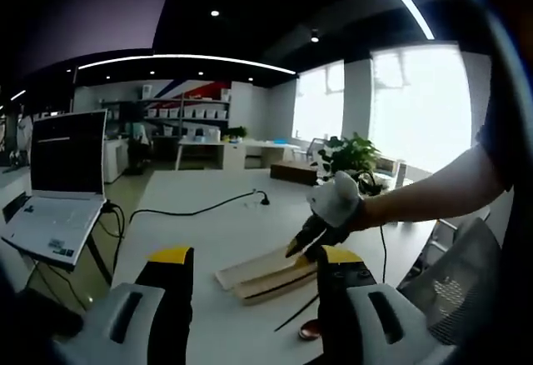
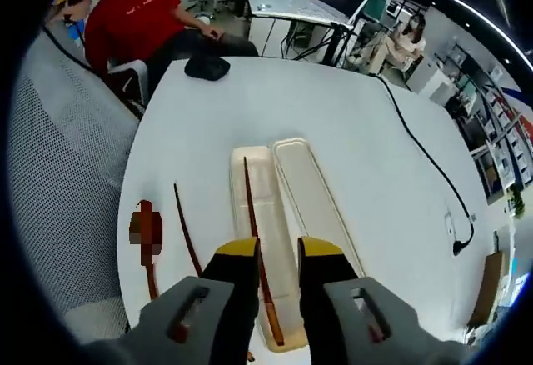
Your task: Arrange the utensils inside the cutlery case until each visible utensil rests in its matching compartment.
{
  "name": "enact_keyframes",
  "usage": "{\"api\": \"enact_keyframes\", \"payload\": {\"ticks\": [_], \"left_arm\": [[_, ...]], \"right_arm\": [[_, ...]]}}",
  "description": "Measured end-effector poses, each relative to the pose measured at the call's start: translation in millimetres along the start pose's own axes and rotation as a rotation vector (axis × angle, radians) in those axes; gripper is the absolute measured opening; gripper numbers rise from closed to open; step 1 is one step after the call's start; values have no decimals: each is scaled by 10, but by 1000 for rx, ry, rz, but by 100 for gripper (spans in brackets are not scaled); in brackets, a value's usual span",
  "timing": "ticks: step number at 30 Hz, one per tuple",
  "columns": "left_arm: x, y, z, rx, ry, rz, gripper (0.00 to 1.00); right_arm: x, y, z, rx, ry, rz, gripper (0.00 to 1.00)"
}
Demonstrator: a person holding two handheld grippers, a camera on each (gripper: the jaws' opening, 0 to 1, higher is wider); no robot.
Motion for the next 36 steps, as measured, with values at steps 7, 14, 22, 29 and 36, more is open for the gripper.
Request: {"api": "enact_keyframes", "payload": {"ticks": [7, 14, 22, 29, 36], "left_arm": [[-32, 11, -6, 9, 15, -5, 62], [-6, 9, 2, 7, 9, -5, 62], [62, -16, 21, -16, -19, 27, 62], [45, -32, 22, -29, -11, 37, 63], [20, -50, 20, -40, -2, 42, 63]], "right_arm": [[127, 99, 142, -50, 36, -106, 21], [131, 144, 301, -83, 124, -122, 21], [162, 221, 395, -74, 138, -128, 21], [226, 268, 457, -60, 119, -146, 19], [407, 314, 419, -37, 16, -138, 17]]}}
Point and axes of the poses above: the point that each gripper's makers call its tool centre point, and the gripper's own axes: z roughly backward along the fingers, x roughly to its left, y roughly out of its underside, the point moved 4 cm from there along z, roughly backward along the fingers, and after that the axes turned 15 degrees about -x, right-handed, at the moved point
